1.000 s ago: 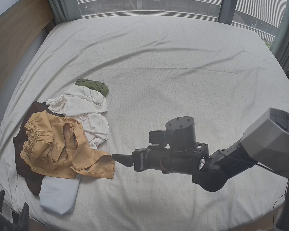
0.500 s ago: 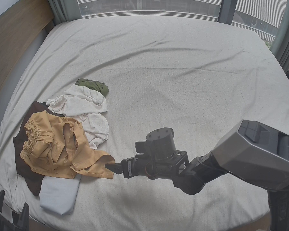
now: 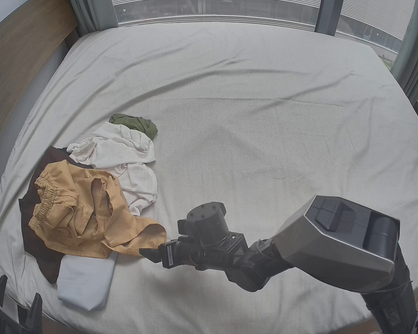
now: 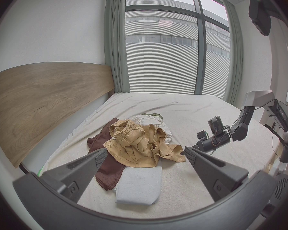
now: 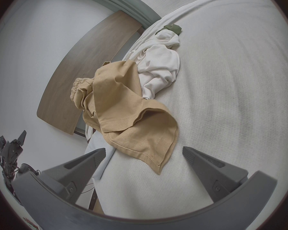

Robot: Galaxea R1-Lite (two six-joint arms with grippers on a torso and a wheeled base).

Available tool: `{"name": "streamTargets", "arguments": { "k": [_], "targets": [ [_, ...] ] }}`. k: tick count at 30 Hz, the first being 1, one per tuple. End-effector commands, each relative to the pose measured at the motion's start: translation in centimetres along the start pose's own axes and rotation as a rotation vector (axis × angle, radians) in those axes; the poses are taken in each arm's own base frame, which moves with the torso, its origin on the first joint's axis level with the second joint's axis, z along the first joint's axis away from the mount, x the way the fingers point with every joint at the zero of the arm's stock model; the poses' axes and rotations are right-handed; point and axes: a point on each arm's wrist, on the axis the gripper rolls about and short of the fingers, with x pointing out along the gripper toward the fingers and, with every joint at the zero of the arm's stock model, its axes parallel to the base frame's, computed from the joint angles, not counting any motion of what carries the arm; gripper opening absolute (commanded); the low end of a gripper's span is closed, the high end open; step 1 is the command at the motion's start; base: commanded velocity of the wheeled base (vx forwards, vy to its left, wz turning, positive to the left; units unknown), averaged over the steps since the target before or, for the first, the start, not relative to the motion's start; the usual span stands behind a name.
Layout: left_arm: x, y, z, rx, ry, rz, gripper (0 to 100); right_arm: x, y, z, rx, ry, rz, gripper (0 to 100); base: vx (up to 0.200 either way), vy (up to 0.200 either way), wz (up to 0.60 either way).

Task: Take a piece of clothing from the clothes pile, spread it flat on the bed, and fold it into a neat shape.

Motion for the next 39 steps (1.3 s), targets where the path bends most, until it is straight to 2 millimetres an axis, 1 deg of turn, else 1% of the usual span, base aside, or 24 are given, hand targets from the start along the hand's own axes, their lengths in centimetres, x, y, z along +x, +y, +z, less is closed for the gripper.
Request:
{"name": "streamTargets", "arguments": {
  "k": [1, 11, 17, 18, 32, 35, 39],
  "targets": [
    [0.0, 0.0, -0.5, -0.001, 0.001, 0.000, 100, 1.0, -0.3, -0.8, 0.000, 0.007, -0.009, 100, 0.000, 0.000, 0.00],
    [0.0, 0.0, -0.5, -0.001, 0.001, 0.000, 100, 2.7, -0.2, -1.6, 0.016, -0.006, -0.017, 100, 0.000, 0.000, 0.00],
    [0.0, 0.0, -0.5, -0.001, 0.001, 0.000, 100, 2.9, -0.1, -1.8, 0.028, -0.004, -0.013, 100, 0.000, 0.000, 0.00],
    [0.0, 0.0, -0.5, -0.001, 0.001, 0.002, 100, 3.0, 0.0, -1.9, 0.035, -0.003, -0.012, 0, 0.000, 0.000, 0.00],
    [0.0, 0.0, -0.5, -0.001, 0.001, 0.000, 100, 2.7, -0.1, -1.8, 0.055, -0.018, -0.044, 0, 0.000, 0.000, 0.00],
    [0.0, 0.0, -0.5, -0.001, 0.001, 0.000, 100, 2.1, -0.3, -1.9, 0.057, -0.013, -0.060, 0, 0.000, 0.000, 0.00],
    [0.0, 0.0, -0.5, -0.001, 0.001, 0.000, 100, 0.8, -0.3, -1.5, 0.063, -0.008, -0.075, 0, 0.000, 0.000, 0.00]
  ]
}}
